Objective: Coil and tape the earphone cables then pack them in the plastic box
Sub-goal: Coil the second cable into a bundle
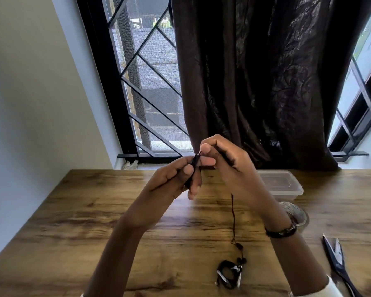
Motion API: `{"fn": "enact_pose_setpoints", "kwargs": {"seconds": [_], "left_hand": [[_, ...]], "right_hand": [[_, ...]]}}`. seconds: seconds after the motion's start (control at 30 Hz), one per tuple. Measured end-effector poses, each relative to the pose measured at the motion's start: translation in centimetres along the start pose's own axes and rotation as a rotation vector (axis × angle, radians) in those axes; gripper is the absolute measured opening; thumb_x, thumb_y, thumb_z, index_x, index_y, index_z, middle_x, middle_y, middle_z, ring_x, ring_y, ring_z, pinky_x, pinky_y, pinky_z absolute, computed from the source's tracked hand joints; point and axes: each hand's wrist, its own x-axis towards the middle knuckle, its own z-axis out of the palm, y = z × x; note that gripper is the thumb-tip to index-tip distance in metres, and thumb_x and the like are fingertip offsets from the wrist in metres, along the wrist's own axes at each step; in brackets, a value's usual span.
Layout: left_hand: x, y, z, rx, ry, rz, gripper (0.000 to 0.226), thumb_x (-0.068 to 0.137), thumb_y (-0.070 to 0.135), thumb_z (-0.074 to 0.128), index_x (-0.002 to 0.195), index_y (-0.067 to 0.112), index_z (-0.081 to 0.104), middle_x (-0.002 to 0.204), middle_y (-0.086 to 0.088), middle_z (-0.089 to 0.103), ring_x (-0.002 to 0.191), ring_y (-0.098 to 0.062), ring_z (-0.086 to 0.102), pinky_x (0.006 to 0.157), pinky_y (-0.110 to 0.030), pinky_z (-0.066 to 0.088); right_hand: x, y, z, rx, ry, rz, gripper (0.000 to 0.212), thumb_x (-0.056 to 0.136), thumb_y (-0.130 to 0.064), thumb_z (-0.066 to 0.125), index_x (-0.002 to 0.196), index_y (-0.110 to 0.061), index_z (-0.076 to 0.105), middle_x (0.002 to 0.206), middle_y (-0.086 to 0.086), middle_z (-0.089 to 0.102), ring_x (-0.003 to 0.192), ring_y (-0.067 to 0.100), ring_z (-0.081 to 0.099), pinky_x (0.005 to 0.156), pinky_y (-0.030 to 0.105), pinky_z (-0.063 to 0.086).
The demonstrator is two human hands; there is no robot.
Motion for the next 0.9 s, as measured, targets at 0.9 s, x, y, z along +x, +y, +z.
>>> {"fn": "enact_pose_setpoints", "kwargs": {"seconds": [0.9], "left_hand": [[1.8,-2.5,-0.5,0.003,0.279,0.011,0.040,0.098,-0.003,0.036,0.138,0.001,0.040,0.100,0.004,0.070,0.096,-0.012,0.066,0.090,-0.025,0.049]], "right_hand": [[-4.9,1.8,4.6,-0.206,-0.020,0.171,0.023,0.101,-0.026,0.041,0.087,-0.020,0.058,0.054,0.002,0.045,0.045,0.018,0.037,0.048,0.039,0.031]]}}
